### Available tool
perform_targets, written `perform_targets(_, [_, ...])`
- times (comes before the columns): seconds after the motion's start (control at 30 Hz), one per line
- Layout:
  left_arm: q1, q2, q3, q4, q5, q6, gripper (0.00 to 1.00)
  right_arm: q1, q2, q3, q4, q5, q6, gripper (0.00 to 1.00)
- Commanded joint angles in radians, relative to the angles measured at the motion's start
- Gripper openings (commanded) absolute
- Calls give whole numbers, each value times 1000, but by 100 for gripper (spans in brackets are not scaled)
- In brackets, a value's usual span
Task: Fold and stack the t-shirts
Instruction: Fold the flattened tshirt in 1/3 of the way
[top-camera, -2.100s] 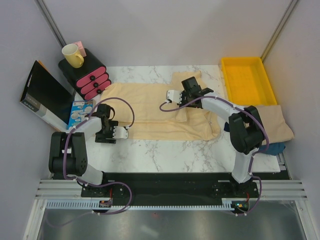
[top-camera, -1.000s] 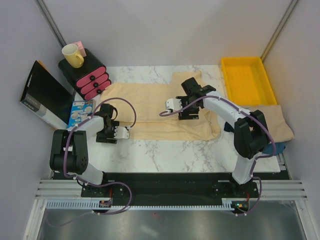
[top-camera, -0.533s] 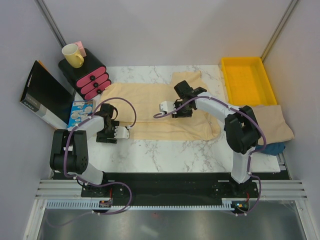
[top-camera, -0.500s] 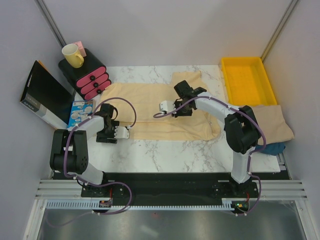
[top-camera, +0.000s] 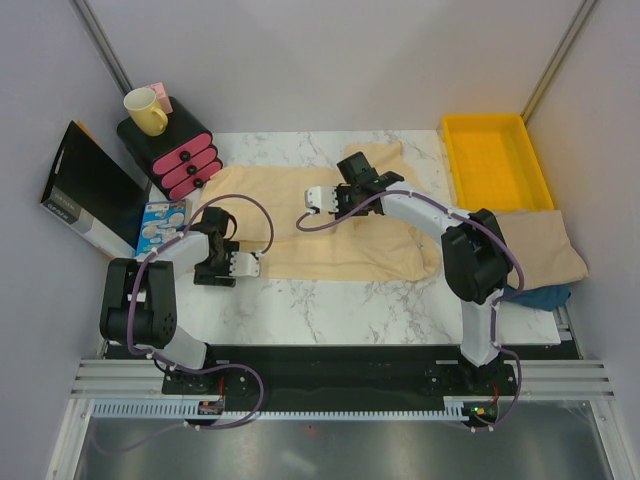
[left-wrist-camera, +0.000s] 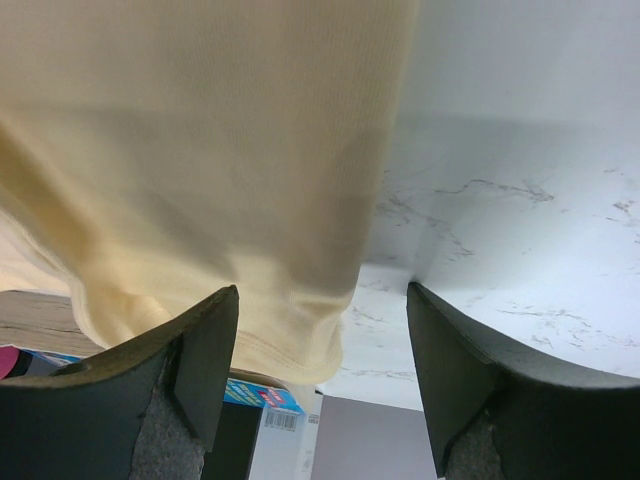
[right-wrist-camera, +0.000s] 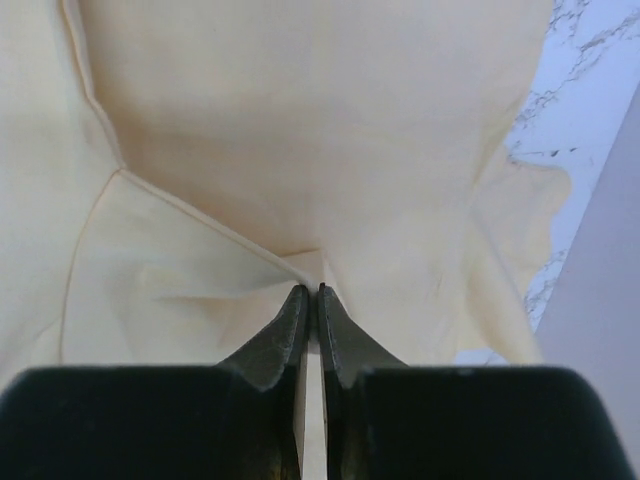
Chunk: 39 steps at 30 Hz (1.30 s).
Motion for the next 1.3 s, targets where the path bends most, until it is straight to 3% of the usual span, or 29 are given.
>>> perform_targets(0.0, [-18,29,-25,-10,118,-63,75,29,50,39,140,62,18,13])
perform_targets(0.13, [-23,31,-24,-10,119,-66,75,47,70,37,212,67,31,33])
perform_targets(0.27, [-23,37,-14,-10,116,-65,75,72,78,-22,401,210,60,57])
perform_targets(0.57, [-32,60,12,-10,116,-63,75,72,79,-98,725,488,110,63])
perform_targets(0.7, [-37,49,16,-12,119,-63,75,38,69,-49,632,510,158,60])
perform_targets(0.77, [-37,22,12,-13,124,-62,76,-18,76,102,336,395,303,59])
perform_targets(0.8, [-37,11,10,-15,127,-54,76,-44,82,163,98,299,337,59])
perform_targets(0.9, [-37,-31,-4,-19,144,-42,77,-132,125,307,-202,76,400,59])
perform_targets(1.13, [-54,-8,58,-18,185,-71,77,-198,150,209,-249,-35,407,34])
perform_targets(1.27, [-63,5,85,-19,184,-74,77,-200,167,191,-245,-75,406,32])
